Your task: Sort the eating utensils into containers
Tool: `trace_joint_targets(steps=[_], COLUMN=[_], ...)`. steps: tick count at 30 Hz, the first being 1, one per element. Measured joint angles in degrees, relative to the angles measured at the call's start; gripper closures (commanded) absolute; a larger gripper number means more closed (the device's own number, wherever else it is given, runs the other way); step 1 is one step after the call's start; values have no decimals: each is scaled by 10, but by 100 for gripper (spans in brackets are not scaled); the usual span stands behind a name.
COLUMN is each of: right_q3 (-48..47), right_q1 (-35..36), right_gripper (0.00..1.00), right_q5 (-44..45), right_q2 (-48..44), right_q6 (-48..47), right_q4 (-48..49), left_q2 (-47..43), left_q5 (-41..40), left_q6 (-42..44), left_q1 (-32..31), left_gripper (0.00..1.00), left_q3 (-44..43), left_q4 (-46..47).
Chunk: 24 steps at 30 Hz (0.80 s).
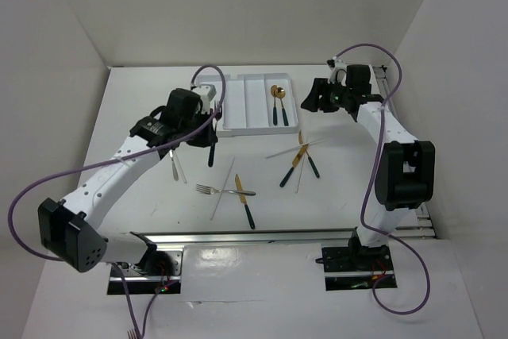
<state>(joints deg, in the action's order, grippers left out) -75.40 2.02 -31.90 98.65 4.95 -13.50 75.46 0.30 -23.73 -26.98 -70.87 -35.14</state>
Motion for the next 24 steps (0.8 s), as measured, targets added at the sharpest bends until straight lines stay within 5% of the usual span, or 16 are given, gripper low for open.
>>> trace_joint_targets(steps=[8,17,24], right_q3=[4,19,27], right_q1=[11,12,12], right_gripper=[35,35,35], right_q5=[4,10,12], right_q2=[0,-5,-10], right_q6=[-5,-15,-17], right_q4=[7,6,5], left_q2=[202,423,496], left_q5=[11,27,37], left_q6=[86,85,70], left_q1=[11,135,214], left_gripper=[100,100,100], left_q3=[-216,-444,-463], left_q4=[37,15,-20])
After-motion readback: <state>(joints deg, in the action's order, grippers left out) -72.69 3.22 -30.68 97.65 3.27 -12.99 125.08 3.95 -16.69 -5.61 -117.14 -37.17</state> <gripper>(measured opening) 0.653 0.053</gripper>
